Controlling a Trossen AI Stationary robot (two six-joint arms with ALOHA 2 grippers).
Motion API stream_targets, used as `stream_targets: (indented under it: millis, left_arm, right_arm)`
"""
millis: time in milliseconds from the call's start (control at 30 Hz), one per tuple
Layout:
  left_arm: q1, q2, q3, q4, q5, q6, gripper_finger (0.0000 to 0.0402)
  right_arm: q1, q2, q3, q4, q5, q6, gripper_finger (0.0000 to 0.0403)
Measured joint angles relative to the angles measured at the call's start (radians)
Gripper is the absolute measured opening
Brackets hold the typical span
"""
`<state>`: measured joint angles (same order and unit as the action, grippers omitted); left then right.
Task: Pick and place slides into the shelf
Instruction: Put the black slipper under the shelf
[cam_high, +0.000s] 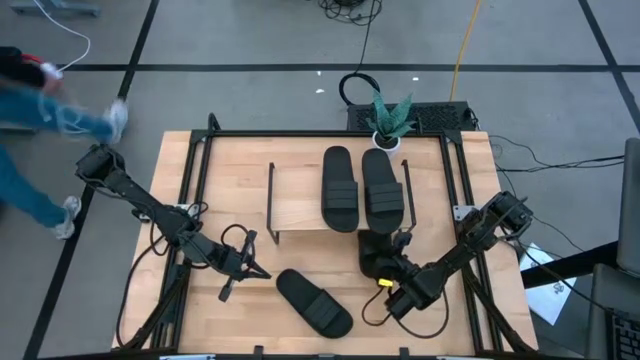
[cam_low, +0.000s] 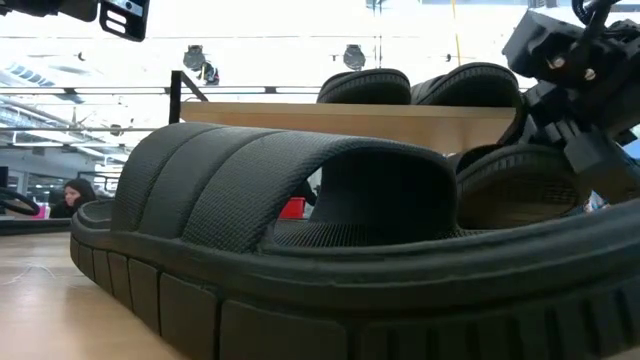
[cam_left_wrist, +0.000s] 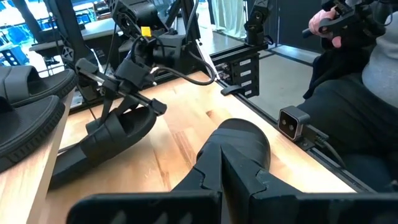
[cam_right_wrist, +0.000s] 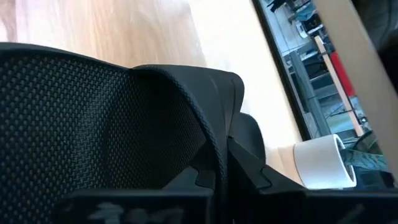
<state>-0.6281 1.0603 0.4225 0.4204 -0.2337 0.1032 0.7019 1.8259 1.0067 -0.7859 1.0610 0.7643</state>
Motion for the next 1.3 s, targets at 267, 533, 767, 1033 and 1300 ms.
stream_targets:
  millis: [267, 533, 767, 1033, 1300]
  left_arm:
    - [0.0, 0.0, 0.0, -0.001, 0.0, 0.0, 0.0005]
    - [0.0, 0.0, 0.0, -0.001, 0.0, -0.005, 0.0005]
    - [0.0, 0.0, 0.0, -0.001, 0.0, -0.01, 0.0005]
    - [-0.001, 0.0, 0.0, -0.004, 0.0, -0.008, 0.0005]
    - [-0.001, 0.0, 0.0, -0.009, 0.0, -0.004, 0.0005]
  right_arm:
    - [-0.022, 0.0, 0.0, 0.052, -0.166, -0.053, 0.003]
    - [-0.042, -0.002, 0.0, 0.131, -0.246, -0.069, 0.0103]
    - [-0.036, -0.002, 0.0, 0.132, -0.217, -0.07, 0.0197]
    - [0.022, -0.099, -0.002, 0.132, -0.112, -0.095, 0.0239]
    - [0.123, -0.214, -0.001, 0.236, -0.183, -0.126, 0.0162]
